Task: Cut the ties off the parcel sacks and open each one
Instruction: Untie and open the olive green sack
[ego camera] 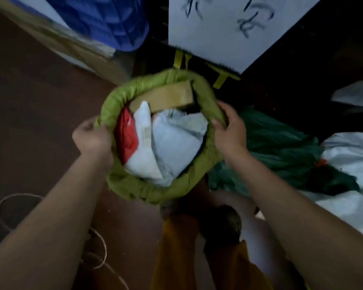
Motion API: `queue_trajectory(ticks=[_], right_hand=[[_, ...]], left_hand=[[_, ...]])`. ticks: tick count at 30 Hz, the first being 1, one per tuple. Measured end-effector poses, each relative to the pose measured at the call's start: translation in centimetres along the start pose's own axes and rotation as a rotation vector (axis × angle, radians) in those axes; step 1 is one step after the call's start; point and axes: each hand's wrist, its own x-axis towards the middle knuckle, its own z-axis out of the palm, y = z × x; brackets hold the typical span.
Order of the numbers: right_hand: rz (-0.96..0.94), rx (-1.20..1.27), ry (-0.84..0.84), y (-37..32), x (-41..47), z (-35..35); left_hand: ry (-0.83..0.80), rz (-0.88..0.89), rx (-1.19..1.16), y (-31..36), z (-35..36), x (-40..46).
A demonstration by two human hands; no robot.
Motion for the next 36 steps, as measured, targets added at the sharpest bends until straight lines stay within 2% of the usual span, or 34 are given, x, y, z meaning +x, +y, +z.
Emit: queue_trajectory(ticks=[5, 11, 16, 18, 22, 24, 30, 36], right_hand=[[-0.031, 0.044, 0.063, -1.6, 1.1, 1.4], [-0.096, 0.062, 0.03, -4.1, 3.5, 3.2], [-0.138, 0.0, 0.013, -4.1, 5.8, 4.0], [-0.112, -0.029, 0.013, -2.7, 6.5, 4.1], [0.071, -0.16, -0.069, 1.8, 6.7, 4.4], [0.13, -0.197, -0.108, 3.6, 5.9, 4.3], [0.125, -0.109, -0.13, 4.5, 4.5, 3.8], [0.131, 0.008, -0.134, 3.6, 5.0, 3.1]], left_hand=[[-0.021, -0.043, -0.029, 2.0, 1.0, 2.5], [0.06, -0.103, -0.113, 2.2, 0.5, 3.8], [0.066, -0.118, -0.158, 0.7, 1.7, 4.3], [0.02, -0.101, -0.108, -0.7, 2.6, 4.8], [-0.308, -0.108, 0.114, -4.3, 3.7, 5.6], [-0.377, -0.088, 0.184, -5.7, 3.5, 5.5], [-0.378, 0.0, 0.224, -5.5, 3.4, 5.2], [-0.371, 0.066, 0.418, -3.1, 4.2, 3.7]])
